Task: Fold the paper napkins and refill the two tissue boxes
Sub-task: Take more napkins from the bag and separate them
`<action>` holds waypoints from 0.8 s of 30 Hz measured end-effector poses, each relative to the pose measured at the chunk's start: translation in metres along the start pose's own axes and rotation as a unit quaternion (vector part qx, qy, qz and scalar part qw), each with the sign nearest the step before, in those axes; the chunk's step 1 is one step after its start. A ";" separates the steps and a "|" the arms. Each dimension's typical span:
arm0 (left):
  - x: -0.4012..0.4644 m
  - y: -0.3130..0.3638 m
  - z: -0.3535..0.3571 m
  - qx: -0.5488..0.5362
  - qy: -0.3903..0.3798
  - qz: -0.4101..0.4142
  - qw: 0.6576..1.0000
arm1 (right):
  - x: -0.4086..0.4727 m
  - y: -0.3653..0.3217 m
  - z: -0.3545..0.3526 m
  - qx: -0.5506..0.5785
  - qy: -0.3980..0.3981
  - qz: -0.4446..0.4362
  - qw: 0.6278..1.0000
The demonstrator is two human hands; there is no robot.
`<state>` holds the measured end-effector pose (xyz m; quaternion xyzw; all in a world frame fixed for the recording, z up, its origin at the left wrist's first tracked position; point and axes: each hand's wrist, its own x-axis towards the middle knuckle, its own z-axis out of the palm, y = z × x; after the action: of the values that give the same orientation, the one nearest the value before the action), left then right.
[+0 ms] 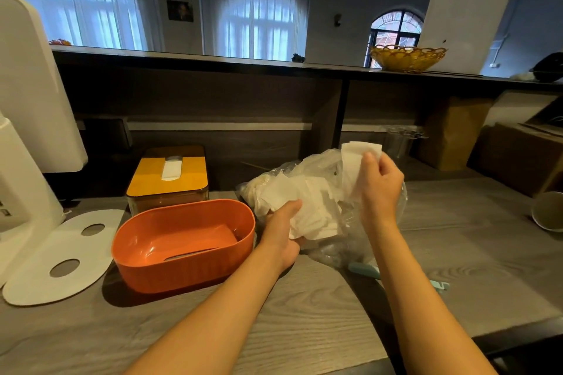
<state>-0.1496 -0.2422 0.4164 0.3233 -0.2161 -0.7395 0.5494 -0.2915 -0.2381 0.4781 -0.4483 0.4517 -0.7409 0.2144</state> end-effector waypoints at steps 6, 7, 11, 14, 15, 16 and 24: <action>0.006 -0.007 -0.001 -0.013 -0.012 0.019 1.000 | -0.018 0.008 0.026 -0.077 -0.178 0.010 0.981; 0.005 -0.007 -0.001 -0.015 -0.018 0.029 0.999 | -0.022 0.012 0.032 -0.109 -0.195 0.007 0.975; -0.003 -0.005 0.003 -0.005 -0.029 0.042 0.999 | -0.026 0.025 0.042 -0.173 -0.210 0.046 0.961; -0.004 -0.007 0.004 0.056 -0.029 0.032 0.997 | -0.024 0.030 0.038 -0.189 -0.200 0.040 0.961; -0.004 -0.007 0.004 0.070 -0.027 0.029 0.997 | -0.023 0.030 0.037 -0.192 -0.185 0.032 0.963; -0.001 -0.008 0.003 0.080 -0.022 0.029 0.996 | -0.022 0.030 0.035 -0.197 -0.166 0.023 0.966; 0.010 -0.016 0.000 0.105 0.001 0.053 0.993 | -0.021 0.030 0.032 -0.203 -0.130 -0.006 0.970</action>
<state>-0.1624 -0.2465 0.4034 0.3679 -0.3088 -0.6821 0.5513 -0.2560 -0.2530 0.4486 -0.5779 0.5582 -0.5704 0.1708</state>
